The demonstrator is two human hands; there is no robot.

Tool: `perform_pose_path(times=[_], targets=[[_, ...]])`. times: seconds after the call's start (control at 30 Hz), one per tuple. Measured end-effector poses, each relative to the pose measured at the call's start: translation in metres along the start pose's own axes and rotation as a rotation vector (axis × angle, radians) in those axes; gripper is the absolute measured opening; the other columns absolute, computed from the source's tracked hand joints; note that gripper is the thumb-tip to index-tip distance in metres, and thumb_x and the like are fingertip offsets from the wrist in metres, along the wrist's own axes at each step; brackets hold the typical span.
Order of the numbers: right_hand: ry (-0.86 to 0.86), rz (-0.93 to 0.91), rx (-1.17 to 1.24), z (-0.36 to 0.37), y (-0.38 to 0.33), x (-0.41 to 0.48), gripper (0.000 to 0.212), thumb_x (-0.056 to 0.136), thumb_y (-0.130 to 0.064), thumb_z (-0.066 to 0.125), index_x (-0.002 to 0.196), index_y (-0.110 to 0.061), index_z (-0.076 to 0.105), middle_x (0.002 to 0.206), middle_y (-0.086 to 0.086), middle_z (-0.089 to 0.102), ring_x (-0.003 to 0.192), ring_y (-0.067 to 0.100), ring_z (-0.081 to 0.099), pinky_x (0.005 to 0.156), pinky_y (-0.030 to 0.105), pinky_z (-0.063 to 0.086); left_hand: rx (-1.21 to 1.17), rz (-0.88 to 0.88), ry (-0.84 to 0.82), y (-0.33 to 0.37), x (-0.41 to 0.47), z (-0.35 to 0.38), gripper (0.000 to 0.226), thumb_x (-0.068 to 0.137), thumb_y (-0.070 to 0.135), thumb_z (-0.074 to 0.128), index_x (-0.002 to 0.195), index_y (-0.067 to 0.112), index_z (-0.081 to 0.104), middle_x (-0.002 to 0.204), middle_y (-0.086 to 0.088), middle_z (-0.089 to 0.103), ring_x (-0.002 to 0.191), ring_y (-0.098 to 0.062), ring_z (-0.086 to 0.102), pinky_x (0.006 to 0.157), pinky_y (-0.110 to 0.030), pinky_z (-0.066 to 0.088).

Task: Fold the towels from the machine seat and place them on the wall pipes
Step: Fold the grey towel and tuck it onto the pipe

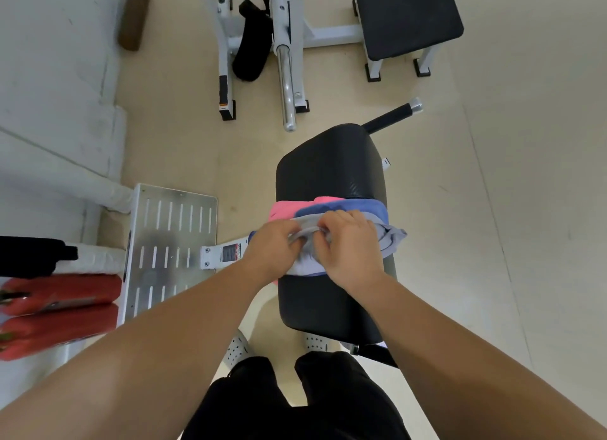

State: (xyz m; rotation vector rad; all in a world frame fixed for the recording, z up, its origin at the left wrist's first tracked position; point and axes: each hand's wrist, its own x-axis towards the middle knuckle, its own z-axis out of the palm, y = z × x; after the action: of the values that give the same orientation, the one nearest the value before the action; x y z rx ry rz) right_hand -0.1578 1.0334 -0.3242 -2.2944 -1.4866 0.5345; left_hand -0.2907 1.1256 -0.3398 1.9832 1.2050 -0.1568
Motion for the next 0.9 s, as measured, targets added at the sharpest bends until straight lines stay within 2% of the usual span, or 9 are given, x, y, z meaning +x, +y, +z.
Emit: perform_pose_path(times=[0.1, 0.2, 0.27, 0.37, 0.47, 0.63, 0.77, 0.83, 0.9], targets=[[0.055, -0.010, 0.035, -0.020, -0.014, -0.005, 0.010, 0.092, -0.021, 0.058, 0.097, -0.018, 0.066, 0.094, 0.000, 0.065, 0.093, 0.022, 0.059, 0.086, 0.044, 0.047, -0.047, 0.031, 0.052, 0.005, -0.025, -0.015, 0.012, 0.105, 0.028, 0.047, 0.102, 0.029, 0.058, 0.091, 0.003, 0.061, 0.081, -0.020, 0.057, 0.076, -0.031, 0.047], [-0.011, -0.020, -0.005, -0.037, -0.023, -0.009, 0.012, 0.094, -0.024, 0.058, 0.098, -0.019, 0.068, 0.093, 0.000, 0.067, 0.090, 0.022, 0.060, 0.087, 0.041, 0.050, 0.077, 0.039, 0.073, 0.005, -0.054, -0.036, 0.009, 0.104, 0.025, 0.048, 0.097, 0.028, 0.052, 0.085, -0.001, 0.061, 0.077, -0.023, 0.058, 0.069, -0.033, 0.050], [-0.065, -0.041, -0.067, -0.049, -0.027, -0.009, 0.018, 0.097, -0.029, 0.055, 0.098, -0.020, 0.071, 0.089, 0.001, 0.070, 0.083, 0.022, 0.062, 0.082, 0.038, 0.052, 0.115, 0.036, 0.094, 0.005, -0.074, -0.052, 0.009, 0.102, 0.021, 0.049, 0.096, 0.027, 0.052, 0.083, -0.001, 0.061, 0.075, -0.023, 0.058, 0.063, -0.028, 0.047], [-0.145, -0.060, -0.053, -0.065, -0.041, -0.011, 0.020, 0.095, -0.028, 0.054, 0.101, -0.026, 0.073, 0.086, 0.000, 0.070, 0.078, 0.022, 0.062, 0.073, 0.031, 0.045, 0.101, 0.017, 0.182, 0.009, -0.104, -0.075, 0.009, 0.102, 0.018, 0.050, 0.099, 0.025, 0.055, 0.081, 0.002, 0.061, 0.071, -0.014, 0.058, 0.057, -0.019, 0.039], [-0.117, -0.138, 0.097, -0.077, -0.058, -0.018, 0.020, 0.100, -0.023, 0.054, 0.113, -0.022, 0.070, 0.101, -0.002, 0.068, 0.090, 0.017, 0.059, 0.083, 0.030, 0.046, 0.006, -0.003, 0.339, 0.012, -0.129, -0.096, 0.014, 0.099, 0.013, 0.051, 0.104, 0.020, 0.061, 0.082, 0.000, 0.065, 0.073, -0.014, 0.059, 0.058, -0.016, 0.038], [-0.071, -0.283, 0.342, -0.101, -0.102, -0.017, 0.021, 0.103, -0.018, 0.048, 0.108, -0.019, 0.068, 0.101, -0.003, 0.068, 0.089, 0.012, 0.056, 0.084, 0.027, 0.045, -0.197, -0.099, 0.547, -0.003, -0.163, -0.128, 0.024, 0.091, 0.008, 0.058, 0.101, 0.030, 0.060, 0.069, 0.007, 0.056, 0.058, -0.007, 0.050, 0.054, -0.017, 0.038], [-0.085, -0.434, 0.379, -0.117, -0.154, -0.012, 0.020, 0.103, -0.018, 0.048, 0.104, -0.018, 0.068, 0.099, -0.006, 0.067, 0.094, 0.014, 0.059, 0.089, 0.033, 0.047, -0.124, -0.196, 0.699, -0.028, -0.193, -0.149, 0.020, 0.085, 0.005, 0.062, 0.082, 0.024, 0.059, 0.064, 0.006, 0.053, 0.057, -0.007, 0.047, 0.052, -0.015, 0.035], [-0.079, -0.507, 0.391, -0.117, -0.182, -0.015, 0.021, 0.103, -0.020, 0.048, 0.106, -0.019, 0.069, 0.099, -0.006, 0.070, 0.094, 0.016, 0.061, 0.088, 0.035, 0.048, -0.151, -0.269, 0.812, -0.046, -0.210, -0.156, 0.014, 0.083, 0.005, 0.062, 0.075, 0.016, 0.060, 0.064, -0.001, 0.058, 0.060, -0.014, 0.051, 0.060, -0.022, 0.041], [-0.053, -0.571, 0.411, -0.118, -0.206, -0.019, 0.021, 0.103, -0.021, 0.049, 0.105, -0.021, 0.069, 0.096, -0.006, 0.070, 0.091, 0.016, 0.062, 0.083, 0.035, 0.048, -0.228, -0.369, 0.886, -0.067, -0.223, -0.159, 0.015, 0.084, 0.006, 0.061, 0.074, 0.018, 0.063, 0.068, -0.002, 0.063, 0.065, -0.019, 0.056, 0.062, -0.033, 0.045]])
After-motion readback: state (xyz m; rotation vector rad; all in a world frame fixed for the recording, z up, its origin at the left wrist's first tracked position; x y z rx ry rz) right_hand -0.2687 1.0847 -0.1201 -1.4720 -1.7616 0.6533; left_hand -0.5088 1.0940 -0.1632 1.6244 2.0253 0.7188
